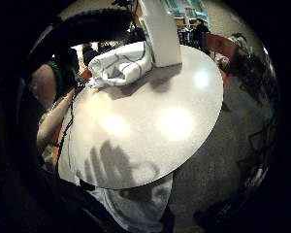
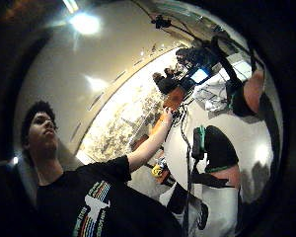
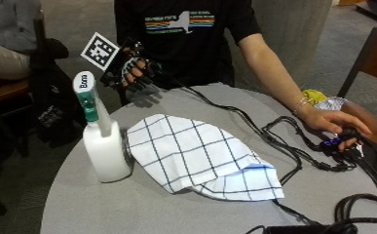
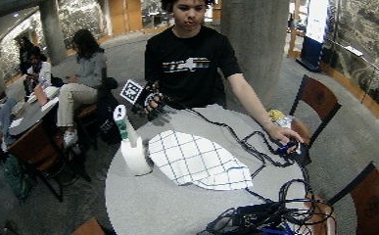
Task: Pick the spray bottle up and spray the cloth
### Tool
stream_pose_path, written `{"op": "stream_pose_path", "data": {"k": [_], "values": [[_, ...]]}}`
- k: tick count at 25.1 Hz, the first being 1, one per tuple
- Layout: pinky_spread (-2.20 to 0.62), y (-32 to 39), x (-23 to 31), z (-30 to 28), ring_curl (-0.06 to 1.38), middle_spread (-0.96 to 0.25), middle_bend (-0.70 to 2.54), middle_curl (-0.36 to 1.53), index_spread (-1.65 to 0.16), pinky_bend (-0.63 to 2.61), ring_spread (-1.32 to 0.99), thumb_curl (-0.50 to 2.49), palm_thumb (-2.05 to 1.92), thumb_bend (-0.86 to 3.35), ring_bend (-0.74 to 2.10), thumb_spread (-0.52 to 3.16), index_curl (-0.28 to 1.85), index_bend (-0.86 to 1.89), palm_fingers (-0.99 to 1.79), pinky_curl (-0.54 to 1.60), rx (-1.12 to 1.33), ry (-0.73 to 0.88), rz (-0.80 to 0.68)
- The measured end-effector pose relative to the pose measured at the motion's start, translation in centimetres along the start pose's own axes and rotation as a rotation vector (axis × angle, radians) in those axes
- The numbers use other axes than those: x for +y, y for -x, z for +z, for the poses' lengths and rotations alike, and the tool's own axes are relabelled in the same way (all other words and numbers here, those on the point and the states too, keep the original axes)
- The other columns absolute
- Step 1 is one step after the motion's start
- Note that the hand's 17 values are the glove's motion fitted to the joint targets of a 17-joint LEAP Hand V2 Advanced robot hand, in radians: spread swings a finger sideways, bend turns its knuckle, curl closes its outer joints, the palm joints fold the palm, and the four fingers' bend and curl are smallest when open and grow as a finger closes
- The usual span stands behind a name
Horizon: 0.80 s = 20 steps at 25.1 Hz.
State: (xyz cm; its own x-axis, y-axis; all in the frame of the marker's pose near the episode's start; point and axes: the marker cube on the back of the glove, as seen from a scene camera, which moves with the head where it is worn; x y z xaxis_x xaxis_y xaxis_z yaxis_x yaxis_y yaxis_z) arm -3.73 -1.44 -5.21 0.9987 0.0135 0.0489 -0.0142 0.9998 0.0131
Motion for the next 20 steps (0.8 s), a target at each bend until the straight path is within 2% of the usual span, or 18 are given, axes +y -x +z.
{"op": "stream_pose_path", "data": {"k": [4, 10, 20], "values": [[-0.02, 1.7, 0.7, -0.3, 0.34, -0.06, 0.38, 0.36, -0.18, 0.35, -0.09, 0.4, 0.81, 0.15, 0.35, 0.88, 0.39, 0.26, 1.07, 0.28, 0.018, 0.021, -0.041], [0.01, 2.7, -0.2, -1.2, 0.34, -0.06, 0.34, 0.37, -0.19, 0.32, -0.08, 0.42, 0.83, 0.11, 0.29, 0.93, 0.4, 0.23, 1.08, 0.28, 0.034, -0.052, -0.072], [0.03, 2.8, -0.1, -1.5, 0.35, -0.06, 0.29, 0.39, -0.2, 0.29, -0.09, 0.44, 0.85, 0.05, 0.26, 0.98, 0.42, 0.19, 1.11, 0.29, 0.036, -0.037, -0.053]]}}
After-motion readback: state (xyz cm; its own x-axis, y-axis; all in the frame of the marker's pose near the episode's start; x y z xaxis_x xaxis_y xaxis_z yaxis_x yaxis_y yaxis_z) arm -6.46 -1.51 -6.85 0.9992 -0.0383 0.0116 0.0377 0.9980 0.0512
